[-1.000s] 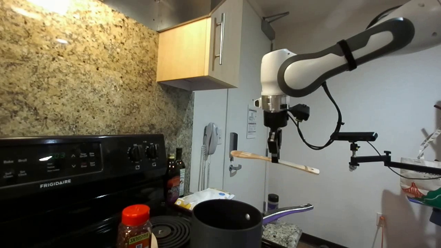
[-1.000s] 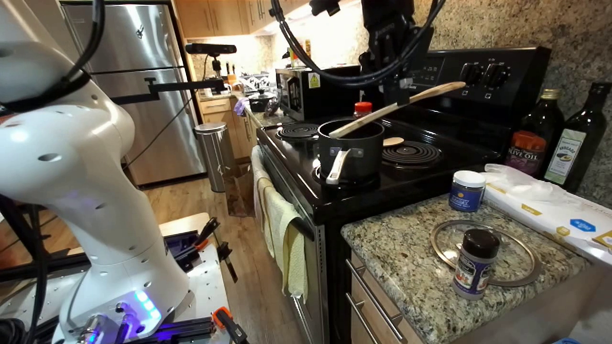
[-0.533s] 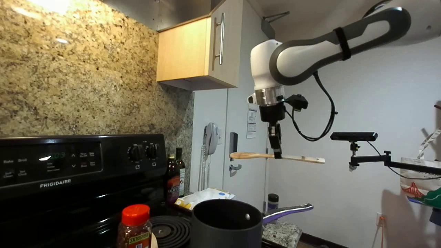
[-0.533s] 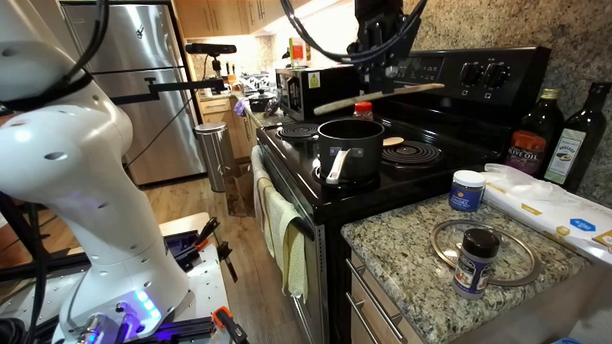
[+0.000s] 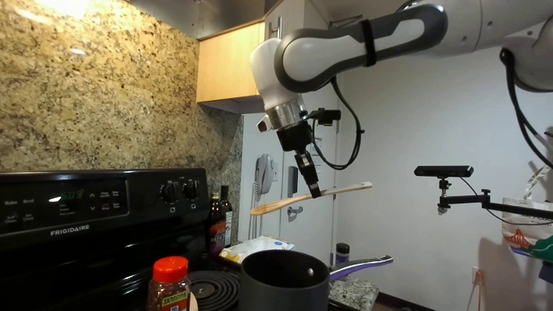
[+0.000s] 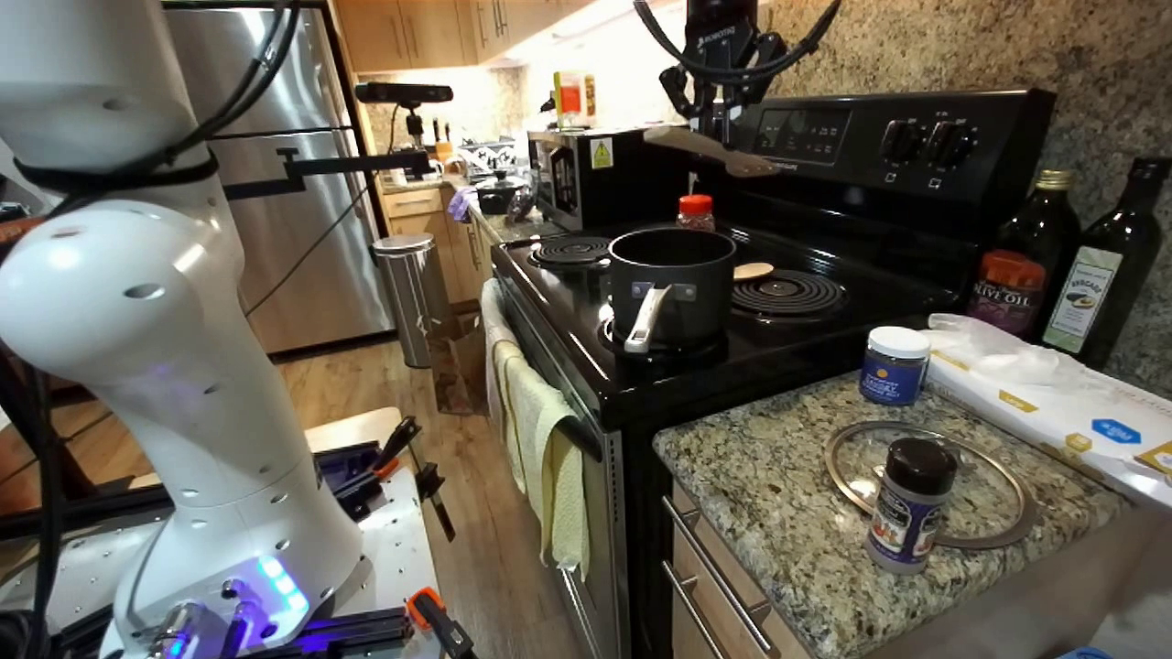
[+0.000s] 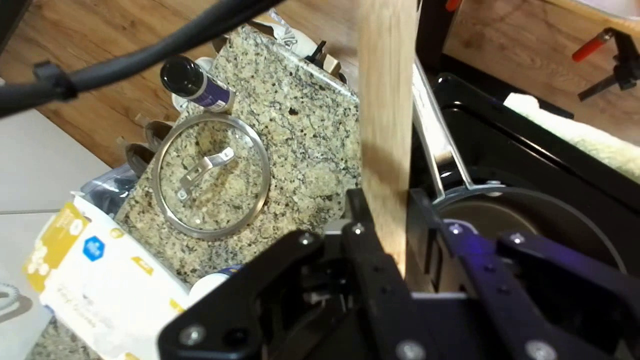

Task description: Uncover the pot and put the wooden spoon in it

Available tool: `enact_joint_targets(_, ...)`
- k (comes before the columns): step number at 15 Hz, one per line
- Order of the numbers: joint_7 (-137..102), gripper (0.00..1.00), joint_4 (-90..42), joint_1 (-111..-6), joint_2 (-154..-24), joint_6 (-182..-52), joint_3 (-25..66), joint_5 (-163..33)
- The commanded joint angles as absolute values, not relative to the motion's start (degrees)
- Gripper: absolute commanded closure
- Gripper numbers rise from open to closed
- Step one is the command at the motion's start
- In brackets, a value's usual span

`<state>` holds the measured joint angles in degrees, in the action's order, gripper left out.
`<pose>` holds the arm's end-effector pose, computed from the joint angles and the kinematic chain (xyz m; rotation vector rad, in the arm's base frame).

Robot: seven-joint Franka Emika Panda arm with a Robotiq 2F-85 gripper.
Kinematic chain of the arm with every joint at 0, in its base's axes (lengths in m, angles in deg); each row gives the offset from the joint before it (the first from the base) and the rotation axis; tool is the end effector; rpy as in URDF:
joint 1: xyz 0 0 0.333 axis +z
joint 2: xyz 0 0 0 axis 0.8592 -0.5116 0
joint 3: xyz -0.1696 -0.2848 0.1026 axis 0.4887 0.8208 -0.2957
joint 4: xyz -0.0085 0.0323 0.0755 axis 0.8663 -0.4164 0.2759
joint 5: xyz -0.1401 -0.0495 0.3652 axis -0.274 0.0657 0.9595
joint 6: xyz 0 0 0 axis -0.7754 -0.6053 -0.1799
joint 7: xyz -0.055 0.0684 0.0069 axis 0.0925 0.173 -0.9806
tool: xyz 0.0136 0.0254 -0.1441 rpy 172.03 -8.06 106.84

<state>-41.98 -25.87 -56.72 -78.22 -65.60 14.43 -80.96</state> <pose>0.5538 -0.0048 0.5271 2.7477 0.6150 -0.4799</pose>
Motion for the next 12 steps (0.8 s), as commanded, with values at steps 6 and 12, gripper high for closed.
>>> enact_joint_targets(6,-44.5,0.87,-23.2,-56.9,-81.7,-64.2,14.2,-81.1)
enact_joint_targets(12,-43.0,0.87,-26.0,-54.6,-82.6,-64.9,12.6,-85.3)
